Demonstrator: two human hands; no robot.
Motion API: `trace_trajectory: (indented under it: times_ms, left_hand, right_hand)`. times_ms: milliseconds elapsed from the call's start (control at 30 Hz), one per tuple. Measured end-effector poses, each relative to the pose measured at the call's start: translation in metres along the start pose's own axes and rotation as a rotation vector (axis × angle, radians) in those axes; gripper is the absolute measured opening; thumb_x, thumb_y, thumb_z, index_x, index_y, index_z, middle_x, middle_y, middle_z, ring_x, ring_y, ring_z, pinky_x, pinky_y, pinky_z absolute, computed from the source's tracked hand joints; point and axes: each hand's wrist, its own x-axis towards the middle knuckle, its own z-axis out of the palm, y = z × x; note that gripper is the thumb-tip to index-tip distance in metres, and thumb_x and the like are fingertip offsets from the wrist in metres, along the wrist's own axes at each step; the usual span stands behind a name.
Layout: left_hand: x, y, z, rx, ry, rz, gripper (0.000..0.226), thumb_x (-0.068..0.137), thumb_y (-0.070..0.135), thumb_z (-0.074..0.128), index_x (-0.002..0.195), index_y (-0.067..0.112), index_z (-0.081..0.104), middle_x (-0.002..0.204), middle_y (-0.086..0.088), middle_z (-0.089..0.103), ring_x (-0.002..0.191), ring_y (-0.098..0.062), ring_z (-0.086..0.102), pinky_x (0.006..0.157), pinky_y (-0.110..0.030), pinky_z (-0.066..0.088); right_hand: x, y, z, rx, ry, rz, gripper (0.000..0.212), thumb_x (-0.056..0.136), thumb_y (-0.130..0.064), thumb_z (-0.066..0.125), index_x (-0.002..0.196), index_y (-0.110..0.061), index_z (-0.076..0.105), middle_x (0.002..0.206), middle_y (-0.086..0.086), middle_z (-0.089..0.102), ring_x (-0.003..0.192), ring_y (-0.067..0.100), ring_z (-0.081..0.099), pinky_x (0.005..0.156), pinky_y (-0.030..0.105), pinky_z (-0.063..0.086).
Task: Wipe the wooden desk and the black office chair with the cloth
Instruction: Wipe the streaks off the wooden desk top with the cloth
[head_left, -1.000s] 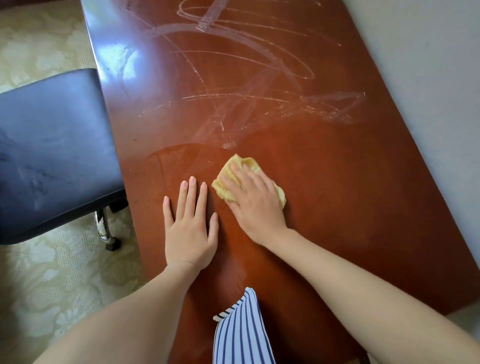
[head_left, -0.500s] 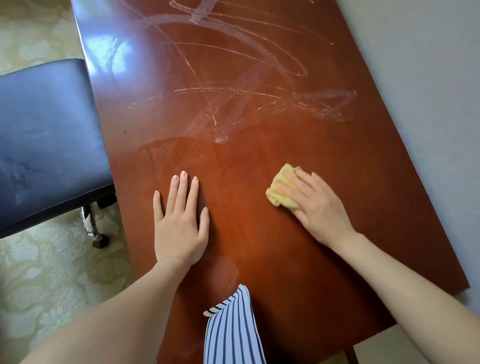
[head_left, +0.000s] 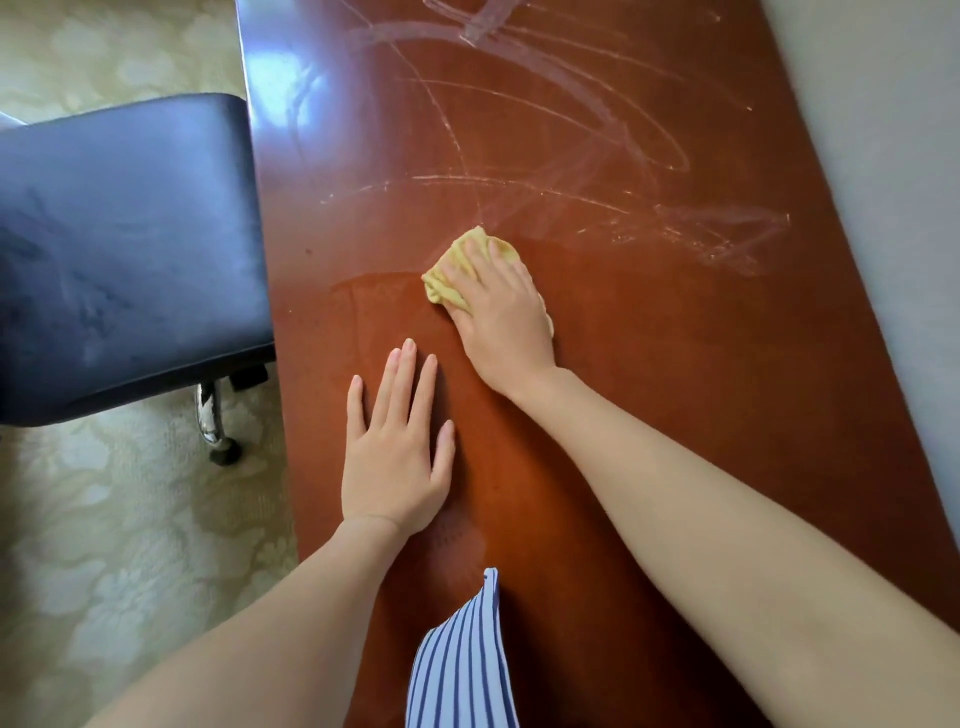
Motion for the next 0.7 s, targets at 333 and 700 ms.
trace_trajectory:
  times_ms: [333,700]
  left_hand:
    - [-0.001,0.002,-0.002,-0.012,0.040,-0.031,0.065,0.094,0.038,0.026,0.148,0.003,0.027,0.157,-0.014,0.018,0.147,-0.023,0.011,0.119,-0.041,0.000]
    - [-0.005,-0.002,0.002,-0.046,0.029,0.014,0.066,0.097,0.045,0.016,0.151,0.008,0.014,0.160,-0.009,0.006,0.147,-0.020,-0.003,0.119,-0.038,-0.007]
  right_hand:
    - [-0.071,0.014,-0.009,0.018,-0.052,-0.194,0.040,0.093,-0.025,0.058,0.133,-0.025,0.055,0.142,0.002,0.048,0.132,0.023,0.042,0.109,0.035,0.029]
    - [-0.115,0.094,-0.044,-0.159,-0.027,-0.021,0.045,0.084,-0.016,0.070,0.128,-0.018,0.059,0.136,0.007,0.055,0.118,0.031,0.054,0.094,0.042,0.045]
